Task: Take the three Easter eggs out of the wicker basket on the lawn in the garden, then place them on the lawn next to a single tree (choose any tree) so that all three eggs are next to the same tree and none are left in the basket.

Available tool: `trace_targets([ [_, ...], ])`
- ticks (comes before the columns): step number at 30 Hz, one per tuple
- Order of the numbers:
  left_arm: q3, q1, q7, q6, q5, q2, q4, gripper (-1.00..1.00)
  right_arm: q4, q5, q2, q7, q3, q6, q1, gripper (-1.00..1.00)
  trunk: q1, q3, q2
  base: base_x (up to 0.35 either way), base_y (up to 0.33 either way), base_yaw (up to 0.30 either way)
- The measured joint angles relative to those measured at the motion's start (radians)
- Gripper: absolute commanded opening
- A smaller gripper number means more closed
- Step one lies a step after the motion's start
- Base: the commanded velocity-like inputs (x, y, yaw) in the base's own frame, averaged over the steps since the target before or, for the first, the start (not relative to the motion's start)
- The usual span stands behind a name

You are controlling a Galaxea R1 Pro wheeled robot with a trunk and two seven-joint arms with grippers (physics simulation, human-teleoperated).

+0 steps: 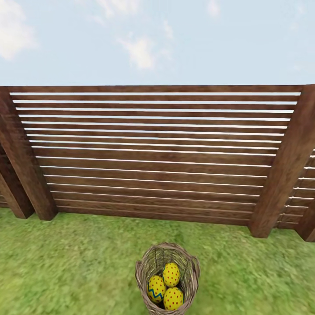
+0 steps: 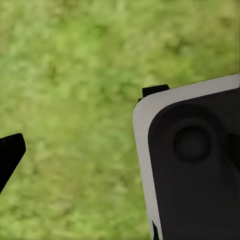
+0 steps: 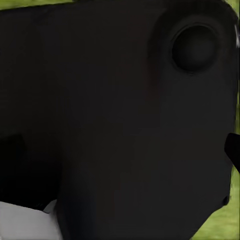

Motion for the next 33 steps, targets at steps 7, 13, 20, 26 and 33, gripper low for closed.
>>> trace_targets([
  [7,0.000,0.000,0.000,-0.002,0.000,0.000,0.000,1.00,-0.014,0.000,0.001,0.000,-0.070,-0.115,0.000,1.00,0.000,0.000,0.000,0.004,0.000,0.000],
  [13,0.000,0.000,0.000,-0.002,0.000,0.000,0.000,1.00,-0.018,-0.001,0.000,0.000,-0.151,-0.205,0.002,1.00,0.000,0.000,0.000,0.000,0.000,0.000],
  [20,0.000,0.000,0.000,-0.002,0.000,0.000,0.000,1.00,-0.036,0.000,-0.001,0.003,-0.219,-0.259,0.010,1.00,0.000,0.000,0.000,0.000,0.000,0.000],
  [26,0.000,0.000,0.000,-0.002,0.000,0.000,0.000,1.00,-0.047,0.000,0.002,0.004,-0.224,-0.288,0.030,1.00,0.000,0.000,0.000,0.000,0.000,0.000],
  [33,0.000,0.000,0.000,-0.002,0.000,0.000,0.000,1.00,-0.050,-0.001,0.003,0.005,-0.229,-0.413,0.088,1.00,0.000,0.000,0.000,0.000,0.000,0.000],
])
